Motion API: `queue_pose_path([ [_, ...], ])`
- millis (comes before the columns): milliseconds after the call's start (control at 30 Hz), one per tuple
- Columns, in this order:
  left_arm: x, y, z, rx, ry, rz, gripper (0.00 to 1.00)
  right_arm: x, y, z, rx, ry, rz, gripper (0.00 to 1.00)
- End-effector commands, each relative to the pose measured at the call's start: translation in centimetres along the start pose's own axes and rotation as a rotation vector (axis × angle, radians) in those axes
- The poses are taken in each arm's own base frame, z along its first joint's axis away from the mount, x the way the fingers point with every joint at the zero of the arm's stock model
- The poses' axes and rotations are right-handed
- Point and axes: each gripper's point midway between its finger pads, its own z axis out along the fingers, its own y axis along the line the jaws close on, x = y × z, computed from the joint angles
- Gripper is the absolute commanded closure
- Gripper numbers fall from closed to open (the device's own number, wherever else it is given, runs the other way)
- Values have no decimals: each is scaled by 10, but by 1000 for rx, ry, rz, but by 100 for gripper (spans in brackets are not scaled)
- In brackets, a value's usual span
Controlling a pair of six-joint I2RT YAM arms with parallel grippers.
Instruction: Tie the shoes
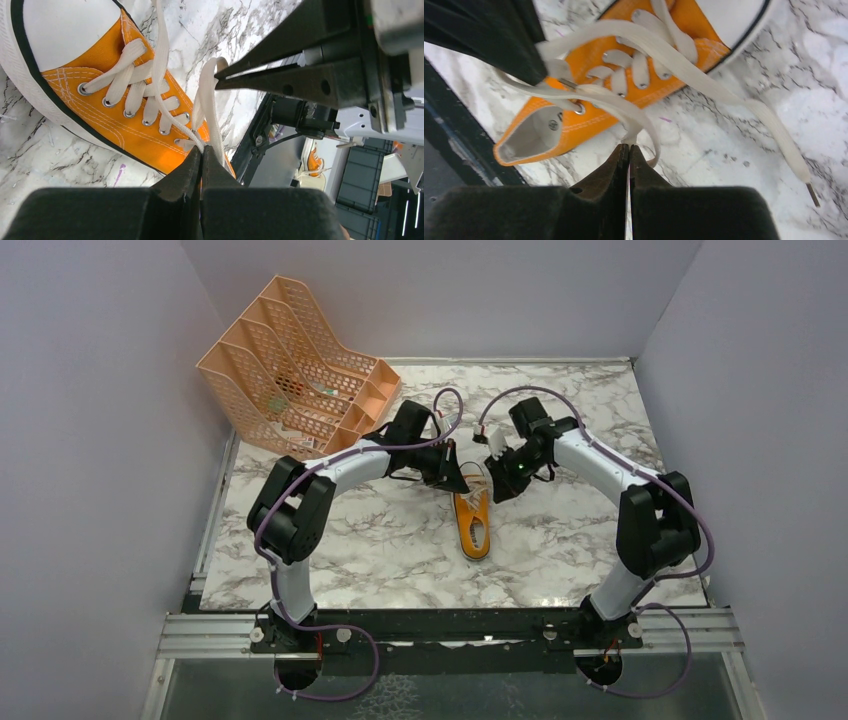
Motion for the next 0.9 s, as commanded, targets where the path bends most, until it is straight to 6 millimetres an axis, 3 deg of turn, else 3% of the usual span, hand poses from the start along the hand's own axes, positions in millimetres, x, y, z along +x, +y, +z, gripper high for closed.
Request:
queue_pose_path([
  [0,-3,-4,0,7,-9,8,100,-17,-32,-15,189,-52,-40,89],
  [100,-1,1,2,-5,-2,-13,100,-25,-46,-20,251,-33,-19,71],
  [200,-3,3,3,-17,-6,-27,100,-27,-51,-40,352,-35,88,52],
  [300,-5,4,4,-22,-9,-38,100,-20,-52,-68,494,-73,275,18],
  [400,-6,4,5,-23,-12,-38,100,-19,-36,-82,497,-133,485,0],
  [500,-6,5,5,-22,-9,-40,100,-20,-17,-71,399,-210,649,0],
  [567,-6,4,5,-22,-10,-39,100,-33,-8,-62,275,-301,733,8],
  [700,-6,4,5,-20,-7,-42,100,-52,-11,-49,116,-384,901,43],
  [867,-10,5,9,-18,-5,-64,100,-47,-31,-31,156,-348,828,48],
])
